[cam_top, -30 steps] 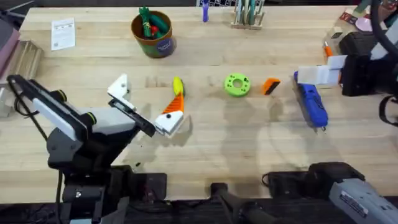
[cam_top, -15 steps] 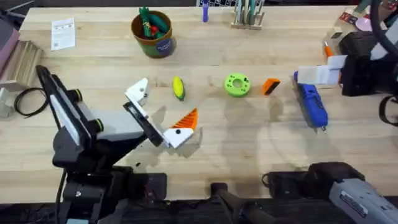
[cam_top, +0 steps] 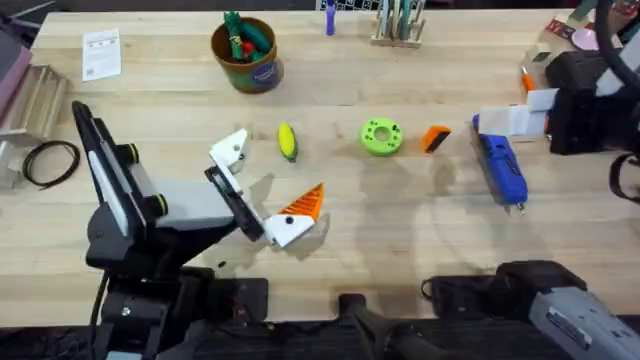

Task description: Pick up the gripper from the table and insert it into the empty holder that is missing its gripper. Then pick up a screw, insert it into the mounting hole, and use the screwdriver to tighten it. Finally, clean up the table by picking up the vegetable and placing it into the bucket.

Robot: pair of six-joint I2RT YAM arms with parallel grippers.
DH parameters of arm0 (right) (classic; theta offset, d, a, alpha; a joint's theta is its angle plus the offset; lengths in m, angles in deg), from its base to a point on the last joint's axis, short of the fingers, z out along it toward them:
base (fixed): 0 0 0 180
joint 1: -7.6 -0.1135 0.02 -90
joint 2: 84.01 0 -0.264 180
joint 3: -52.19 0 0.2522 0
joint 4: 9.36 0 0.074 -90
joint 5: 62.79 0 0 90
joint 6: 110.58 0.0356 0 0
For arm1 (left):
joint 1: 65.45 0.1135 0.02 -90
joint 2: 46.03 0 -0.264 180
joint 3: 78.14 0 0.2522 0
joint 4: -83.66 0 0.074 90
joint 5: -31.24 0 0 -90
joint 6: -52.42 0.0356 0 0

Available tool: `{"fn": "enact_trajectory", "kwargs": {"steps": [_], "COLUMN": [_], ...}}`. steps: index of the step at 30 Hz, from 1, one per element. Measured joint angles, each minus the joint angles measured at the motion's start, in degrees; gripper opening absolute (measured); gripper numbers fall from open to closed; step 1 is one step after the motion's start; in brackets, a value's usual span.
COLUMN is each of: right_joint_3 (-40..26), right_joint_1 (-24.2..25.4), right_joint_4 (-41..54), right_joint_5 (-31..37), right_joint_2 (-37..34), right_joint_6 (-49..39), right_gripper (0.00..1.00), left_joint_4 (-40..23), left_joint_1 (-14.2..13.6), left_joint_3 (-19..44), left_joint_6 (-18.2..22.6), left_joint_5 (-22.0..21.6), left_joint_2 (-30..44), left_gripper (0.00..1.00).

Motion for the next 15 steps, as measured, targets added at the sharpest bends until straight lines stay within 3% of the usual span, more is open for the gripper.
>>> {"fn": "enact_trajectory", "kwargs": {"steps": [15], "right_joint_3": [0.0], "right_joint_1": [0.0], "right_joint_4": [0.0], "right_joint_5": [0.0], "right_joint_2": [0.0], "right_joint_6": [0.0], "right_gripper": [0.992], "left_joint_4": [-0.3], "left_joint_1": [0.0], "left_joint_3": [0.0], "left_joint_6": [-0.3], "left_joint_5": [2.4], "left_joint_2": [0.0], "left_gripper": [0.985]}}
